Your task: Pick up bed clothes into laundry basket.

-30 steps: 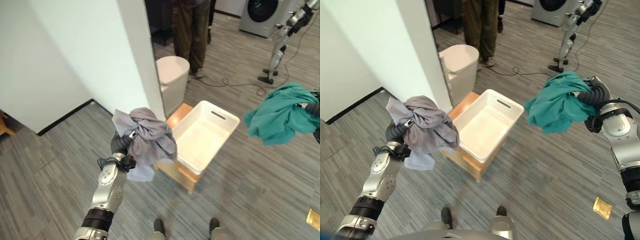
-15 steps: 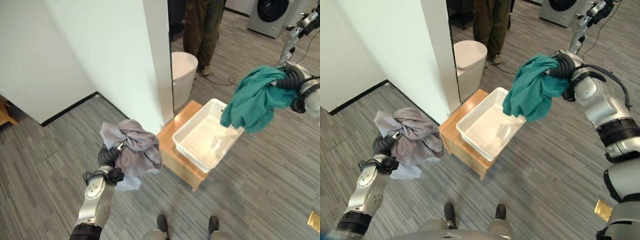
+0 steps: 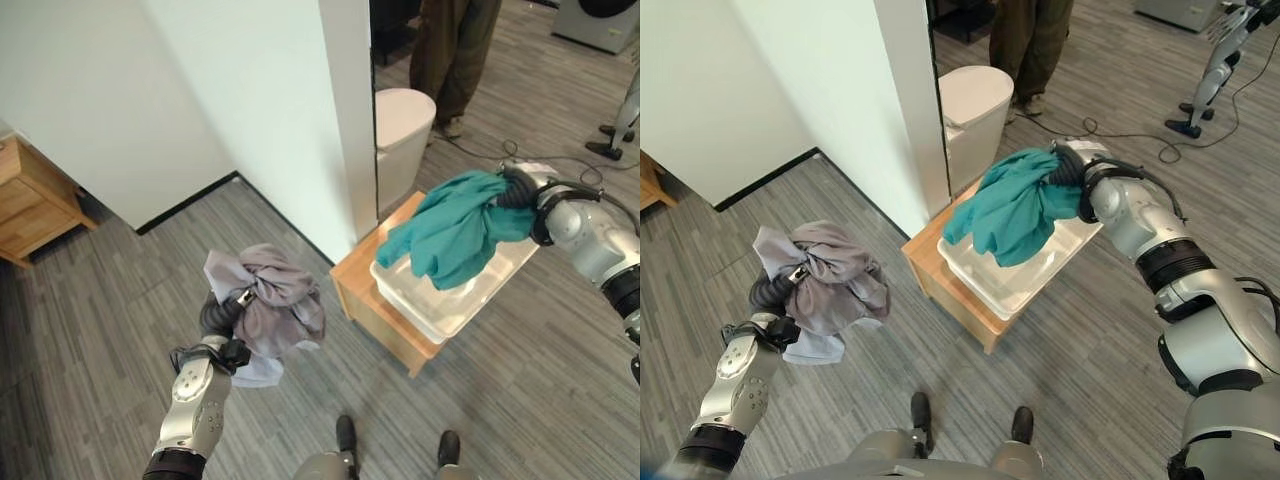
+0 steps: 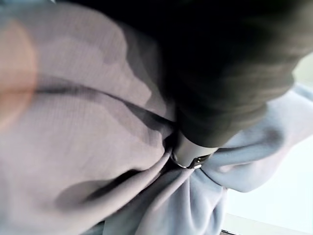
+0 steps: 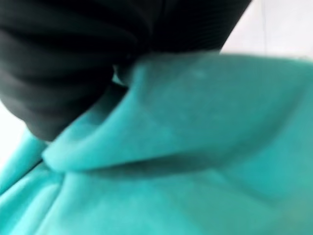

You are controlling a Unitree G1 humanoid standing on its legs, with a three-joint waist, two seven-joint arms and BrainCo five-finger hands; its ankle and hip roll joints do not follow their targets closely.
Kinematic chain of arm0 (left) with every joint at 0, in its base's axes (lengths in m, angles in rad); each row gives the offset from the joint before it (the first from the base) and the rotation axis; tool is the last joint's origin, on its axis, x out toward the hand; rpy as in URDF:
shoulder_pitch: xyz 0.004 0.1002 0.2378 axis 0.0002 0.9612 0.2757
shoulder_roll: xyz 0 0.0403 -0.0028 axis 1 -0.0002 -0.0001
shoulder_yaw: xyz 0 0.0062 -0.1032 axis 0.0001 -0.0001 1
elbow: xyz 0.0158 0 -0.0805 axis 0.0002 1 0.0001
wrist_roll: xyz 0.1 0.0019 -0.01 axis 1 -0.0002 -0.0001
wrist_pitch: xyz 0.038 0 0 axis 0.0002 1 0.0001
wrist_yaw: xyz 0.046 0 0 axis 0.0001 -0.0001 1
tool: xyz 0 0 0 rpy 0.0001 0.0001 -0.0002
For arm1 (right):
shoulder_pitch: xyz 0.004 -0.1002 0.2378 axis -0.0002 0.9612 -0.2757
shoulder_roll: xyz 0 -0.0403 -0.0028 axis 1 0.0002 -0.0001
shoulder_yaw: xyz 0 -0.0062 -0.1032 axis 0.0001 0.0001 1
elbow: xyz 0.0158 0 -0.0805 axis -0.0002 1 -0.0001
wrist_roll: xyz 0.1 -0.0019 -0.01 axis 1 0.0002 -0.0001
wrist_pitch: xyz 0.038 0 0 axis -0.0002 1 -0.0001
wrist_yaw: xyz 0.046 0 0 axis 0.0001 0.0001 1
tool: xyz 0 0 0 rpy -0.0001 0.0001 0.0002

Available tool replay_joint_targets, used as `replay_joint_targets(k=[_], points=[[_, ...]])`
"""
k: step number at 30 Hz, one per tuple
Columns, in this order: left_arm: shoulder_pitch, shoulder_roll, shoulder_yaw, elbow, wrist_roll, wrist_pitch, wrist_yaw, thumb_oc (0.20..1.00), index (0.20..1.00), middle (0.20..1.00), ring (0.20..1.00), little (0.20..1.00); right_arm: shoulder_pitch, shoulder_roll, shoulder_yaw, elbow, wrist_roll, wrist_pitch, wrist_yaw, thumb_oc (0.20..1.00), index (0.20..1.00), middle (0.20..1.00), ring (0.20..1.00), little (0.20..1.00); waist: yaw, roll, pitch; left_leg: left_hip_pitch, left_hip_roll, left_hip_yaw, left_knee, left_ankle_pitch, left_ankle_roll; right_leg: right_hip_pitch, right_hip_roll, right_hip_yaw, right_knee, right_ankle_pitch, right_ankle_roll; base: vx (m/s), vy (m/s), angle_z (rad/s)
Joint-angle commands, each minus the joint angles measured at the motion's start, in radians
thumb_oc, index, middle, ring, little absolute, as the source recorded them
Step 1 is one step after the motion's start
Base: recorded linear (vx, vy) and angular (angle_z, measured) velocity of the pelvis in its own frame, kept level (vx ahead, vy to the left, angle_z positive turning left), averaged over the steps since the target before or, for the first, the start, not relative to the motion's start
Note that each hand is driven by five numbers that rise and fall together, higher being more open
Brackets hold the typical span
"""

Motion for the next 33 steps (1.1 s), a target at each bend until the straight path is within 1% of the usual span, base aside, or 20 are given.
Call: replay_joint_targets(k=[1,10,13,14,16,20,25,28,29,30,33], points=[[-0.098,0.05,0.027,-0.053,-0.036,-0.07,0.008,0.2,0.2,0.2,0.2,0.2,-0.155,0.003,0.044,0.027,-0.078,0.0,-0.026,0.2,0.2,0.2,0.2,0.2,0.025,-0.038,0.013,0.021,0.019,-0.007,0.005,-0.04,-0.075,0.019,-0.056,0.056,0.014,-0.013,0.032,0.0,0.0,0.0],[-0.113,0.04,0.014,-0.047,-0.037,-0.08,0.02,0.2,0.2,0.2,0.2,0.2,-0.164,0.106,0.09,0.071,-0.136,0.002,-0.012,0.2,0.2,0.2,0.2,0.2,0.038,0.006,0.031,-0.011,0.012,-0.014,0.005,-0.026,-0.078,-0.012,-0.066,0.061,0.014,-0.006,0.03,0.0,0.0,0.0],[-0.113,0.042,0.018,-0.058,-0.035,-0.082,0.022,0.2,0.2,0.2,0.2,0.2,-0.16,0.115,0.101,0.075,-0.153,0.003,-0.009,0.2,0.2,0.2,0.2,0.2,0.041,0.014,0.037,-0.021,0.01,-0.017,0.005,-0.023,-0.079,-0.019,-0.067,0.06,0.014,-0.006,0.03,0.0,-0.005,0.01],[-0.109,0.041,0.023,-0.058,-0.034,-0.085,0.022,0.2,0.2,0.2,0.2,0.2,-0.159,0.118,0.113,0.084,-0.182,0.001,-0.004,0.2,0.2,0.2,0.2,0.2,0.041,0.023,0.042,-0.026,0.01,-0.018,0.005,-0.021,-0.08,-0.024,-0.068,0.06,0.014,-0.006,0.029,0.0,0.0,0.0],[-0.104,0.035,0.027,-0.046,-0.036,-0.087,0.025,0.2,0.2,0.2,0.2,0.2,-0.155,0.121,0.121,0.089,-0.201,-0.002,-0.003,0.2,0.2,0.2,0.2,0.2,0.041,0.028,0.046,-0.028,0.01,-0.016,0.005,-0.02,-0.081,-0.026,-0.069,0.062,0.014,-0.007,0.03,0.0,0.0,0.0],[-0.097,0.026,0.023,-0.047,-0.038,-0.09,0.029,0.2,0.2,0.2,0.2,0.2,-0.155,0.13,0.124,0.113,-0.214,0.0,-0.002,0.2,0.2,0.2,0.2,0.2,0.041,0.039,0.05,-0.029,0.007,-0.014,0.005,-0.02,-0.081,-0.029,-0.071,0.063,0.014,-0.007,0.031,0.0,0.0,0.0],[-0.091,0.017,0.017,-0.053,-0.043,-0.087,0.029,0.2,0.2,0.2,0.2,0.2,-0.159,0.149,0.125,0.164,-0.216,0.002,-0.009,0.2,0.2,0.2,0.2,0.2,0.043,0.049,0.052,-0.031,0.006,-0.013,0.005,-0.019,-0.081,-0.032,-0.075,0.062,0.014,-0.006,0.032,0.0,0.0,0.0],[-0.09,0.017,0.016,-0.049,-0.042,-0.085,0.03,0.2,0.2,0.2,0.2,0.2,-0.16,0.172,0.116,0.219,-0.19,0.011,0.0,0.2,0.2,0.2,0.2,0.2,0.042,0.055,0.054,-0.034,0.004,-0.016,0.005,-0.017,-0.08,-0.034,-0.076,0.061,0.014,-0.004,0.032,0.0,0.0,0.0],[-0.09,0.018,0.016,-0.048,-0.042,-0.086,0.03,0.2,0.2,0.2,0.2,0.2,-0.161,0.173,0.117,0.221,-0.19,0.011,0.0,0.736,0.736,0.736,0.736,0.736,0.041,0.054,0.054,-0.034,0.004,-0.016,0.005,-0.017,-0.08,-0.034,-0.076,0.06,0.014,-0.004,0.032,0.0,0.0,0.0],[-0.087,0.016,0.018,-0.046,-0.043,-0.084,0.031,0.2,0.2,0.2,0.2,0.2,-0.166,0.186,0.121,0.246,-0.188,0.018,0.006,1.0,1.0,1.0,1.0,1.0,0.041,0.057,0.054,-0.035,0.004,-0.017,0.005,-0.017,-0.08,-0.033,-0.077,0.06,0.014,-0.005,0.031,0.0,0.0,0.0],[-0.087,0.014,0.021,-0.038,-0.044,-0.084,0.03,0.2,0.2,0.2,0.2,0.2,-0.161,0.196,0.123,0.245,-0.188,0.015,0.009,1.0,1.0,1.0,1.0,1.0,0.035,0.058,0.055,-0.031,0.003,-0.016,0.005,-0.019,-0.08,-0.033,-0.079,0.059,0.014,-0.004,0.032,0.0,0.0,0.0]])
